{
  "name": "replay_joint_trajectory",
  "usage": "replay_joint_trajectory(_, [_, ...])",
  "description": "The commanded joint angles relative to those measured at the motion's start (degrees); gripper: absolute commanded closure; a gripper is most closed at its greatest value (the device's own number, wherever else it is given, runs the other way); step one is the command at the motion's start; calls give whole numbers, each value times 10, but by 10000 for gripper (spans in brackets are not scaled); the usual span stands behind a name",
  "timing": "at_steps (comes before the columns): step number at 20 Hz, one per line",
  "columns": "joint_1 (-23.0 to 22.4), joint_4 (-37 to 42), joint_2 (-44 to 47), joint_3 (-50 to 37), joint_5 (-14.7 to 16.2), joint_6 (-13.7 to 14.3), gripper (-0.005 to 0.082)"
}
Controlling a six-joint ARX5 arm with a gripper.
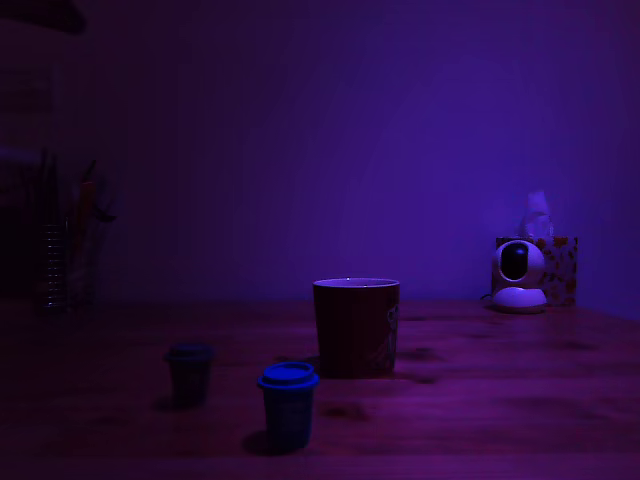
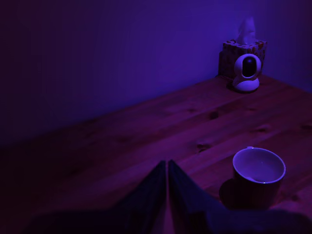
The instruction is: Pick up the coffee capsules on the table and drop them inside the coffee cup
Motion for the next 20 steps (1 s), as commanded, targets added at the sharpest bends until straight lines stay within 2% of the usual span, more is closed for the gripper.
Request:
replay_joint_trajectory(1, [1,-33,2,3,20,-2,790])
replay_joint_trajectory(5, [2,-33,2,3,25,-2,790])
replay_joint_trajectory(6, [1,-34,2,3,32,-2,790])
replay_joint_trajectory(9, [2,-35,1,3,80,-1,790])
replay_joint_trajectory(12, [2,-32,1,2,83,-2,790])
replay_joint_trajectory(17, [2,1,-30,-25,122,-2,790])
replay_joint_trajectory(20, [2,19,-68,-65,126,-2,790])
